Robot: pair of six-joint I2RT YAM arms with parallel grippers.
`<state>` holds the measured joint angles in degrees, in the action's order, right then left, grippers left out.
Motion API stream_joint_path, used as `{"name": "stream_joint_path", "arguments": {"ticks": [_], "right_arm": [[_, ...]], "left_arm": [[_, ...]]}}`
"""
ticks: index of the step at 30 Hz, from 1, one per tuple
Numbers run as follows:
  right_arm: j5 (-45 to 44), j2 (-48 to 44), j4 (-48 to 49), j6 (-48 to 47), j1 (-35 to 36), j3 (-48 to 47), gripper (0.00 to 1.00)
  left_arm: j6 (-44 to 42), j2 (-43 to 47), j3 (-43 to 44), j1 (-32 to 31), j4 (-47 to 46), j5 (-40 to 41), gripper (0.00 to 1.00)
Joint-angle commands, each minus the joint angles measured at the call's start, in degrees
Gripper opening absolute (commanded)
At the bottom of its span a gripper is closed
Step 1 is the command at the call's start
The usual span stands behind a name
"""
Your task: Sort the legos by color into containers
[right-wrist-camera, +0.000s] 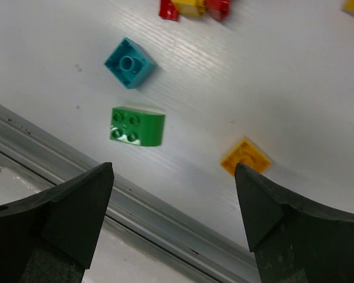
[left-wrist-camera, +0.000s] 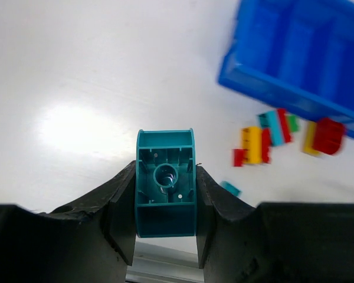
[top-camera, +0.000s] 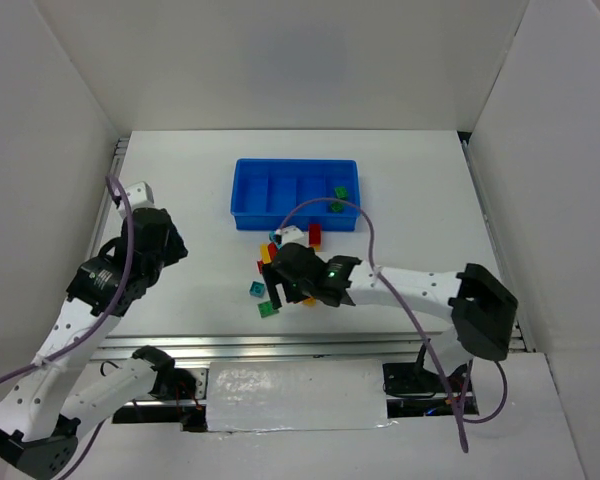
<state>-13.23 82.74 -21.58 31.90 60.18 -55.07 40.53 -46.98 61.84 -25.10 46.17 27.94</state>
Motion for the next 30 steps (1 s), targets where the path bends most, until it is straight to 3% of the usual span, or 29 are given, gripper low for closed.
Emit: {"name": "stream_joint_path", "arguments": {"ticks": [1, 10, 18, 21, 24, 26, 27, 30], "right_arm": [[-6.2, 6.6, -3.7, 1.1, 4.4, -8.3, 0.90], [-6.3, 23.8, -7.7, 0.7, 6.3, -19.8, 0.90], [-4.7, 28.9, -9.8, 1.1, 7.2, -22.6, 0.83], [-3.9, 29.4, -10.4, 1.1, 7.3, -22.5, 0.68], [-2.9, 29.3, -9.3, 1.1, 7.6, -21.3, 0.66], [-2.8, 29.5, -8.7, 1.1, 7.6, -21.0, 0.60], [-2.2, 29.5, -8.5, 0.7, 7.6, -21.0, 0.51], [-1.9, 29.1, -8.0, 0.5, 7.6, -21.0, 0.13]], "left_arm": [[-0.2, 0.1, 1.2, 1.0, 5.0, 10.5, 0.00], [-1.3, 7.4, -2.9, 1.5, 3.0, 10.3, 0.00], [-2.7, 10.2, -4.1, 1.5, 1.0, 9.1, 0.00], [-3.1, 9.8, -4.1, 1.5, 1.0, 8.4, 0.00], [-3.4, 10.0, -4.4, 1.5, 0.7, 8.2, 0.00], [-3.6, 10.0, -4.5, 1.6, 0.3, 7.7, 0.00], [-3.8, 10.0, -4.5, 1.5, 0.2, 7.7, 0.00], [-4.1, 10.2, -4.6, 1.6, 0.1, 7.6, 0.00]]}}
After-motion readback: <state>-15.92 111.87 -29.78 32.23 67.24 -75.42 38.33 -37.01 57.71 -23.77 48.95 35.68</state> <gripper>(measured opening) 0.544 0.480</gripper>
